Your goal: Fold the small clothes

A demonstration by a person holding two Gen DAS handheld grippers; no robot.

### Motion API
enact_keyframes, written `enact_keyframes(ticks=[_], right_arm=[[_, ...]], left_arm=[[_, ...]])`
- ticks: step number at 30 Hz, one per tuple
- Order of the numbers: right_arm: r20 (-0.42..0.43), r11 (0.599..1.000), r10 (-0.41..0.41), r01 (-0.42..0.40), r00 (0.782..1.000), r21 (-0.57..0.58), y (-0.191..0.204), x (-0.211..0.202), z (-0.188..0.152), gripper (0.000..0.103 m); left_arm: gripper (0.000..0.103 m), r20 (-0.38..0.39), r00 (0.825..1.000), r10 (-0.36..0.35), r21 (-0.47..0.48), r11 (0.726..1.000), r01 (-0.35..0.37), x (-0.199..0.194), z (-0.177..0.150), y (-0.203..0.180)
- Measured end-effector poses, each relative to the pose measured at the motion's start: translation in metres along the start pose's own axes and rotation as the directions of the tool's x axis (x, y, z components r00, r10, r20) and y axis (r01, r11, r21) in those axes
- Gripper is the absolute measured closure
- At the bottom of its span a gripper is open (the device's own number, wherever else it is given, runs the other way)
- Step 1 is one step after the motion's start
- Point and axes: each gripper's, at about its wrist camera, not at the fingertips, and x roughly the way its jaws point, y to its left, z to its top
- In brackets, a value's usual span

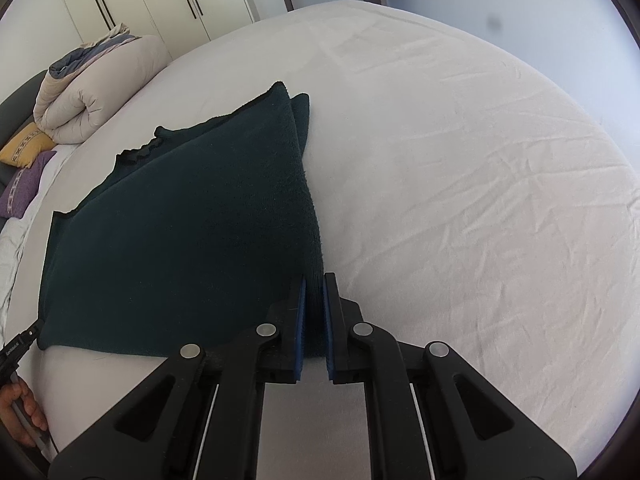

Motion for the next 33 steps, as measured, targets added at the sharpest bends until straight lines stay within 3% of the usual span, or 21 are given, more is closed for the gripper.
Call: enact_keyframes(ticks=[6,11,15,17,20,24,33], right_arm=[[-0.012,1.000,0.020,-0.020,1.000,0.002,-0.007,0.010,0.002,0.096],[-0.017,0.995,0.046,-0.044,0.999,0.085,-0.019,-0.003,-0.001,0.081],[0.072,0.988,0.011,-0.022,0.997,0.153,-0.023,-0.033,0.000,0.081],[0.112,0.988,0.047,-0.063,0.993,0.141,-0.012,-0.046,0.006,0.081],[0.121,0.988,0.123,-0.133,0.985,0.079,0.022,-0.053,0.019,0.081],[0.037,0.966,0.259,-0.259,0.965,0.000,0.087,-0.030,0.036,0.081],[-0.172,0.878,0.453,-0.471,0.875,-0.082,0.241,0.048,0.059,0.081]], left_arm=[[0.092,0.003,0.999,0.037,0.026,0.999,-0.037,0.004,-0.002,-0.004],[0.091,0.009,0.998,0.063,0.050,0.997,-0.064,0.004,-0.002,-0.008],[0.091,0.006,0.998,0.070,0.054,0.996,-0.070,0.005,-0.002,-0.008],[0.091,0.007,0.997,0.081,0.062,0.995,-0.081,0.005,-0.002,-0.010],[0.091,0.010,0.996,0.094,0.073,0.993,-0.095,0.005,-0.002,-0.013],[0.090,0.011,0.995,0.100,0.074,0.992,-0.101,0.005,-0.003,-0.013],[0.089,0.002,0.991,0.134,0.089,0.987,-0.134,0.009,-0.001,-0.017]])
